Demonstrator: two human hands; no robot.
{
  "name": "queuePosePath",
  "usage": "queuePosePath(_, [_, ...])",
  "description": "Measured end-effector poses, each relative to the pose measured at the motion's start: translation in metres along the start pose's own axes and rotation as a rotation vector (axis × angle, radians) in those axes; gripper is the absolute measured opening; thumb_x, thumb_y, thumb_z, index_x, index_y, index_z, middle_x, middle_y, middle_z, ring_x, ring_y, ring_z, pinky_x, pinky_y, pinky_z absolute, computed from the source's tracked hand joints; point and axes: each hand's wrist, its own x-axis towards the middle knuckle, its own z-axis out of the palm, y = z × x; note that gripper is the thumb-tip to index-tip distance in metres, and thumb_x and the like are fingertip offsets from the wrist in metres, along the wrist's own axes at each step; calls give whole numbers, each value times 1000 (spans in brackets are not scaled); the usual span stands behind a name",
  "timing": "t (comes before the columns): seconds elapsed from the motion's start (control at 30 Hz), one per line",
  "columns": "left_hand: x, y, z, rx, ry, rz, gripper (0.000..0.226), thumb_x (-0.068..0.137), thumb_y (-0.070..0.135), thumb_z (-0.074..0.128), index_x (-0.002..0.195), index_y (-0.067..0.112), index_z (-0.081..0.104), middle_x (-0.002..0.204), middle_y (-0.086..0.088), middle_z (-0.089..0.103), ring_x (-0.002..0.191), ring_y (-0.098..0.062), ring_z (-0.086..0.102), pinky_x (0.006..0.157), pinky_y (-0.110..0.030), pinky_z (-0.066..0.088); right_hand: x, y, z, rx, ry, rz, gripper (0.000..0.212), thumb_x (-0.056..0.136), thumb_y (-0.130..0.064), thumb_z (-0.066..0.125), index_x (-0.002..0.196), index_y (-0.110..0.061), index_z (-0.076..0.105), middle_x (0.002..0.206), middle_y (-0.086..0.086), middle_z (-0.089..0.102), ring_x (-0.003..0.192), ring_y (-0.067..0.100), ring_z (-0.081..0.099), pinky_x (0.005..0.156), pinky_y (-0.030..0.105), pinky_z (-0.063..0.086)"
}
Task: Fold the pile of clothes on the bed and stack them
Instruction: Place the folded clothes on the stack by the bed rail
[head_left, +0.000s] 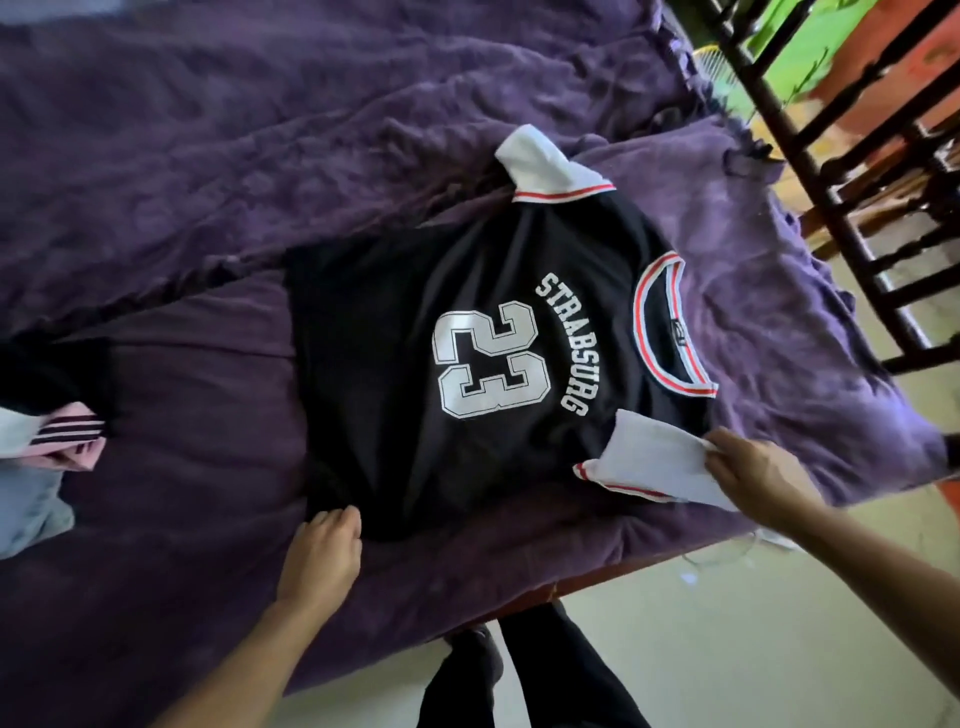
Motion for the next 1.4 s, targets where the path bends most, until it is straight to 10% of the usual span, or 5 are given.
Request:
queuePosePath(0.13, [27, 5, -9, -29, -39, 0, 8, 82, 21, 63, 87, 18, 56, 86, 7, 55, 85, -17, 53, 74, -31, 41, 63, -22, -34, 50, 87, -22, 11, 88, -14, 55, 96, -11, 62, 92, 22, 68, 86, 44, 62, 69, 43, 46])
queuePosePath(0.37, [70, 71, 36, 214, -369, -94, 70, 76, 54, 66, 133, 24, 37, 128, -2, 42, 117, -24, 42, 95, -41, 35, 183, -66, -63, 115, 241, -121, 47, 80, -33, 31, 107, -8, 59, 97, 34, 63, 88, 53, 58, 72, 48, 45])
queuePosePath(0.73, [165, 27, -47, -102, 149, -399, 13, 84, 6, 61, 96, 2, 64, 87, -18, 66, 75, -39, 61, 58, -41, 45, 318, -87, -85, 74, 293, -315, 31, 92, -38, 36, 114, -22, 51, 104, 25, 65, 85, 50, 59, 71, 46, 43])
queuePosePath(1.23, [363, -34, -129, -19, 495, -581, 27, 87, 14, 56, 114, 13, 55, 120, -22, 52, 116, -43, 44, 94, -55, 35, 485, -153, -132, 152, 413, -186, 44, 88, -50, 40, 123, -24, 48, 121, 14, 59, 114, 37, 52, 90, 45, 41])
queuePosePath(1.4, [362, -6, -93, 102, 356, -152, 25, 82, 15, 62, 107, 12, 65, 109, -17, 53, 102, -40, 48, 82, -50, 40, 484, -141, -88, 318, 144, 32, 75, 76, -58, 70, 130, -15, 43, 127, 11, 56, 117, 32, 53, 96, 42, 44])
